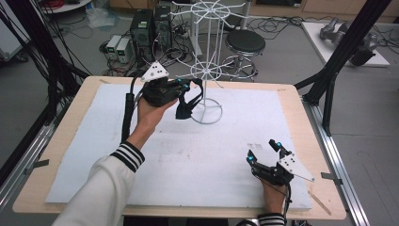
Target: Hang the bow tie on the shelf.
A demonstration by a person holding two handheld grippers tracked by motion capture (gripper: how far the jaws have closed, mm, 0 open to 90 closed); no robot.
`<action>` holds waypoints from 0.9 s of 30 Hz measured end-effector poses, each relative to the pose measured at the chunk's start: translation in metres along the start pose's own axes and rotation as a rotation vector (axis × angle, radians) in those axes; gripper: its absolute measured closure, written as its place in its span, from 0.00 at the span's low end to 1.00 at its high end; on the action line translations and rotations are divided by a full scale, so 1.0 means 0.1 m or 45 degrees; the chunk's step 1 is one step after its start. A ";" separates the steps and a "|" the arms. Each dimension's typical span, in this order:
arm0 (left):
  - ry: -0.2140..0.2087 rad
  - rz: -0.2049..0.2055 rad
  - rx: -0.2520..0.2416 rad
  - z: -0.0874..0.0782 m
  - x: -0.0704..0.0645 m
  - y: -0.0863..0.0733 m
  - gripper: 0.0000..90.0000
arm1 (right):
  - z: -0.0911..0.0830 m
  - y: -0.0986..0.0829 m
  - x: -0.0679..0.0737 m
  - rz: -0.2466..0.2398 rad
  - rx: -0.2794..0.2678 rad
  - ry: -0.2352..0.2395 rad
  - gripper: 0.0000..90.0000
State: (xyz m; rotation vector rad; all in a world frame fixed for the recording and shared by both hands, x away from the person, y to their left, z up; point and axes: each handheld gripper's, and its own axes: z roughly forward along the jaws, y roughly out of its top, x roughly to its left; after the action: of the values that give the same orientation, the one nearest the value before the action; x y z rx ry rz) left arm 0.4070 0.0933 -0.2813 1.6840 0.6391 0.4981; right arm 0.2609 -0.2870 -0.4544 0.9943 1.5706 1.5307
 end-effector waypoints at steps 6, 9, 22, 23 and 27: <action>0.012 0.002 0.017 0.06 0.02 0.05 0.95 | 0.00 0.00 0.00 0.001 -0.005 -0.001 0.11; 0.021 0.011 0.044 0.09 0.02 0.07 0.95 | 0.00 0.00 0.00 0.001 -0.004 -0.001 0.11; 0.036 0.036 0.129 0.14 0.03 0.16 0.94 | 0.00 0.00 0.00 -0.002 -0.004 0.000 0.11; 0.039 0.038 0.136 0.15 0.03 0.17 0.93 | 0.00 0.00 0.00 -0.002 -0.004 0.000 0.11; 0.041 0.039 0.155 0.17 0.04 0.18 0.91 | 0.00 0.00 -0.01 -0.007 -0.009 -0.001 0.11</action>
State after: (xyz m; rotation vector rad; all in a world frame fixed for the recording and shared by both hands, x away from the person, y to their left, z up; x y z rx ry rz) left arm 0.4233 0.0809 -0.2673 1.8056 0.6792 0.5181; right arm 0.2613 -0.2874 -0.4544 0.9855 1.5650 1.5307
